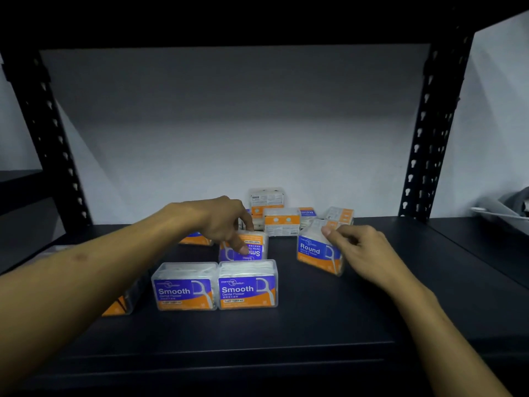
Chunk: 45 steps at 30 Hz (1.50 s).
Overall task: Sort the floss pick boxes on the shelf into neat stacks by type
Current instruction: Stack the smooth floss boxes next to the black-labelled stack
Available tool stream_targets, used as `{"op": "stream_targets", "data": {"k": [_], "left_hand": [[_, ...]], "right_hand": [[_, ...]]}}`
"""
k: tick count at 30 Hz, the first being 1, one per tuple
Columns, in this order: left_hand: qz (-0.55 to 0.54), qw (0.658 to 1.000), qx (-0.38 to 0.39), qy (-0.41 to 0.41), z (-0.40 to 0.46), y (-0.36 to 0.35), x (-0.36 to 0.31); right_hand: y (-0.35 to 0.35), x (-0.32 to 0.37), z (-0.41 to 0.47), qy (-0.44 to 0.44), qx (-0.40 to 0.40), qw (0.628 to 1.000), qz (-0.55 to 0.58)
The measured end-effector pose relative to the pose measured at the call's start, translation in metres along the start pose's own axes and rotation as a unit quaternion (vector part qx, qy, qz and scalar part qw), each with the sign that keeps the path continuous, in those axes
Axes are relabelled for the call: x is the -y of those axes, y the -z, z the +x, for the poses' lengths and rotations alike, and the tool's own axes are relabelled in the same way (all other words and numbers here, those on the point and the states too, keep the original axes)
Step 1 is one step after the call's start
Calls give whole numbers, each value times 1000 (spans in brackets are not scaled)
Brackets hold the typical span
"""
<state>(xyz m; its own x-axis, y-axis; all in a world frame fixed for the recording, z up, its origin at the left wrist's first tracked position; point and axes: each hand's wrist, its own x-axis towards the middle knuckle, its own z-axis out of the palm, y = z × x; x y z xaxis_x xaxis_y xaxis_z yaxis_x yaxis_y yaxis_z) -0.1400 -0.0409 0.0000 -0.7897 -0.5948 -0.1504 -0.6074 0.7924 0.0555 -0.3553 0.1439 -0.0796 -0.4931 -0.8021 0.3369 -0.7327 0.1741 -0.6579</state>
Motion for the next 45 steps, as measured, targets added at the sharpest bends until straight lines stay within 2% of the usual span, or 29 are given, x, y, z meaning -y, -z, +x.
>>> {"op": "stream_targets", "data": {"k": [2,7,13,15,17,18,20,23,26,28,31,35,36,39,41,45], "left_hand": [[-4,1000,-12,5,1,-3,1],[-27,999,-21,10,5,-9,2],[-39,999,-11,15,7,-10,3],[-33,999,-12,17,5,-10,2],[-28,999,-13,20,4,-10,2],[-23,999,-14,21,4,-9,2],[-17,999,-15,22,5,-9,1],[-23,999,-15,21,6,-10,1],[-10,1000,-12,21,5,-9,9],[-3,999,-5,31,1,-8,19],[0,999,3,51,-7,-7,33],[-12,999,7,47,-9,-12,36],[-16,999,4,40,-8,-14,34],[-32,999,7,18,-8,-17,29],[-39,999,5,14,-10,-17,28],[-48,999,-2,25,-13,-18,27]], "right_hand": [[8,-2,3,-9,17,999,-33],[42,-15,5,-40,2,995,-93],[66,-22,4,-96,8,976,-196],[64,-4,6,-67,-42,970,-231],[53,21,12,1,-83,963,-258],[43,35,16,40,-70,959,-270],[21,57,29,91,11,940,-329],[-8,63,51,49,169,885,-431],[-19,56,64,43,218,857,-465],[-22,56,67,65,214,873,-433],[-31,51,61,72,205,919,-330],[-51,35,45,112,111,941,-299],[-52,31,43,127,84,951,-268],[-43,30,39,128,21,988,-79],[-38,29,40,111,23,994,-3],[-33,25,37,69,51,993,79]]}}
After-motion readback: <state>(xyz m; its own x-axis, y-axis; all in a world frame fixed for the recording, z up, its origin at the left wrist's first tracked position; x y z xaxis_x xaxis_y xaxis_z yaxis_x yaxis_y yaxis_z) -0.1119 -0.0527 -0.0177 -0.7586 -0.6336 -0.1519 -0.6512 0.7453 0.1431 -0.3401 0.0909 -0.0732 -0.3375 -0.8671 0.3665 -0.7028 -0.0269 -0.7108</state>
